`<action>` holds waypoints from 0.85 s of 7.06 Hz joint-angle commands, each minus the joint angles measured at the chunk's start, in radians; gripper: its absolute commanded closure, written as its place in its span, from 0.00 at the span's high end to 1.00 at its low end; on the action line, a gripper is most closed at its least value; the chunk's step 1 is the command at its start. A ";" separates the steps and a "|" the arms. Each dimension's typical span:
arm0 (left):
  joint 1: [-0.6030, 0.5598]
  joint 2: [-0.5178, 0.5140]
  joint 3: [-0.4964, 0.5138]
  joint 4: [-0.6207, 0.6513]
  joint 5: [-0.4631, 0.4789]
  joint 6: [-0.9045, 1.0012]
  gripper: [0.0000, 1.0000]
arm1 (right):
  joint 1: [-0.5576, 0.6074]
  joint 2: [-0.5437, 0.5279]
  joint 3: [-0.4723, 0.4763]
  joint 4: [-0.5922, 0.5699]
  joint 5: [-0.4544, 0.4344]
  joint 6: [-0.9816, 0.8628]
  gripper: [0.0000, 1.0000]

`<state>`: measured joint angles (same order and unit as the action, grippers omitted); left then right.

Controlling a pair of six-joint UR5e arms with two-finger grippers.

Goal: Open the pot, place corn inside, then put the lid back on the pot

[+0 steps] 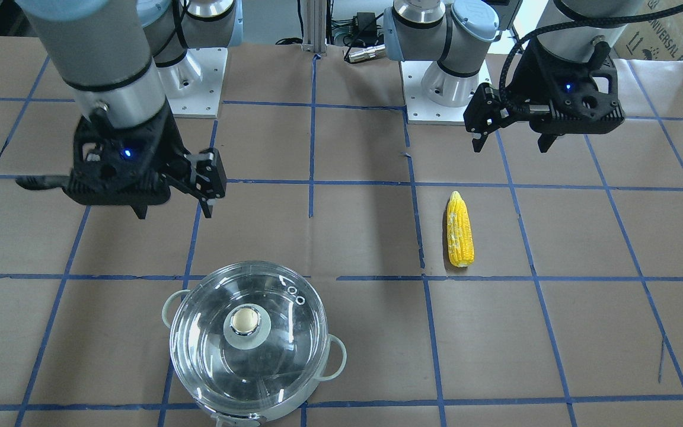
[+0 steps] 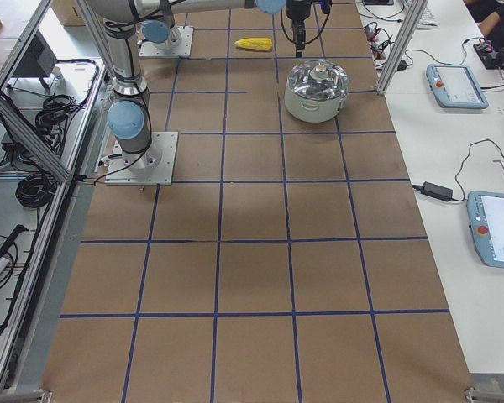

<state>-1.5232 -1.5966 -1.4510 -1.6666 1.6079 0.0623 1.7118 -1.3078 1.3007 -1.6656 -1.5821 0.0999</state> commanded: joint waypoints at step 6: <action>0.001 -0.023 -0.020 0.036 -0.025 -0.009 1.00 | 0.075 0.314 -0.199 -0.074 -0.001 0.046 0.85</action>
<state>-1.5217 -1.6170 -1.4691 -1.6404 1.5833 0.0528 1.7630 -1.0152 1.1025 -1.7262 -1.5815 0.1182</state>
